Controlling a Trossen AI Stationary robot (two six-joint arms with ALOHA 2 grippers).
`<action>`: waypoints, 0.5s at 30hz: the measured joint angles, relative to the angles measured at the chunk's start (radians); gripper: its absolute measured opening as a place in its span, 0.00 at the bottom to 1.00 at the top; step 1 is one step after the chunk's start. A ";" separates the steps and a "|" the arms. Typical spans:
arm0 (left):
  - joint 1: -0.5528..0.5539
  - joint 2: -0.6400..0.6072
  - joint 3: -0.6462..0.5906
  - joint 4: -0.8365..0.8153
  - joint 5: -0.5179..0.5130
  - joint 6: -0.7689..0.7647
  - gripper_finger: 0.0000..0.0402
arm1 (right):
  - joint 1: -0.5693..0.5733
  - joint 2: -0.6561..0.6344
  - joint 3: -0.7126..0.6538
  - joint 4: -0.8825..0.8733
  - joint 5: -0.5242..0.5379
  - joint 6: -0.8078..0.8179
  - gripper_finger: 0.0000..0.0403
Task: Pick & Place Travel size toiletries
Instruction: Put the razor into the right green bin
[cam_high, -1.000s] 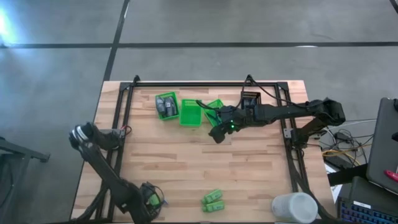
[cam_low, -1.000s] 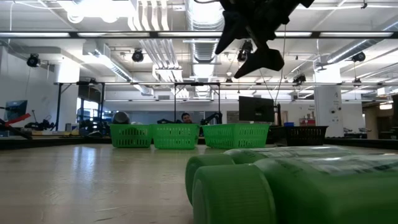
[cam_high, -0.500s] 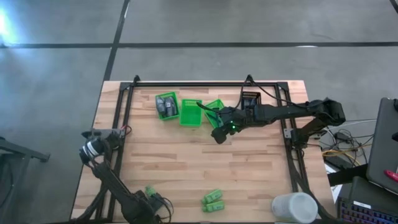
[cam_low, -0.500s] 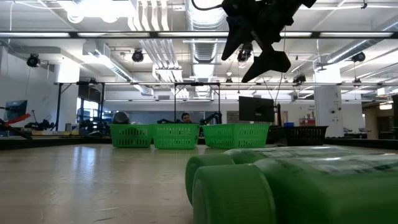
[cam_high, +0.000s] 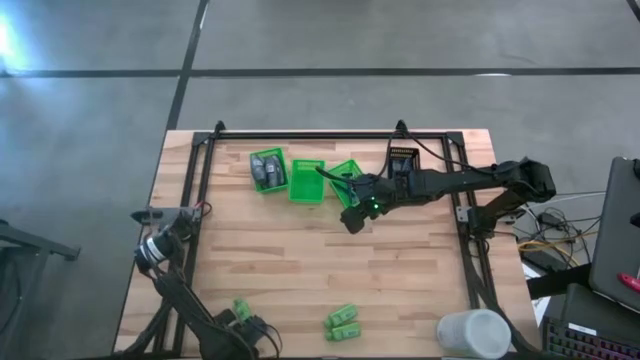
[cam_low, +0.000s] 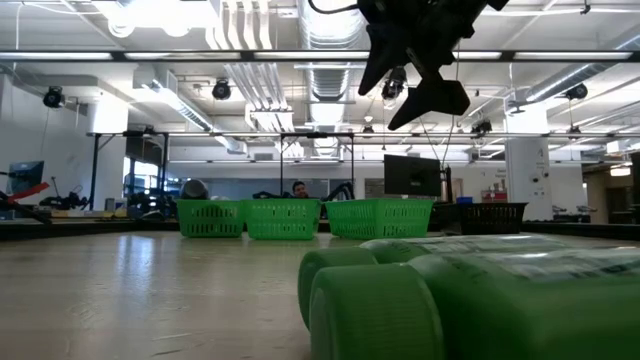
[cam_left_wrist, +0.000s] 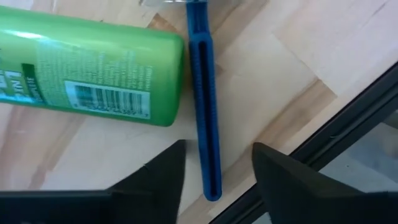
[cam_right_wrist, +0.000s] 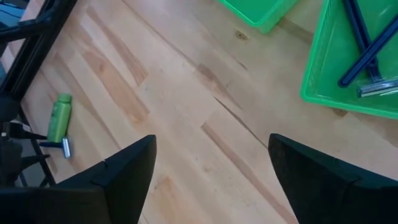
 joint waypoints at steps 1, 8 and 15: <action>0.000 0.000 0.000 0.004 -0.002 0.005 0.43 | 0.000 0.000 0.000 0.000 0.001 0.000 0.75; 0.002 0.000 -0.011 0.002 -0.021 0.105 0.19 | 0.000 0.000 0.000 0.001 0.002 -0.001 0.73; 0.013 -0.028 -0.021 -0.067 -0.114 0.131 0.06 | 0.000 0.000 0.000 0.003 0.002 -0.002 0.75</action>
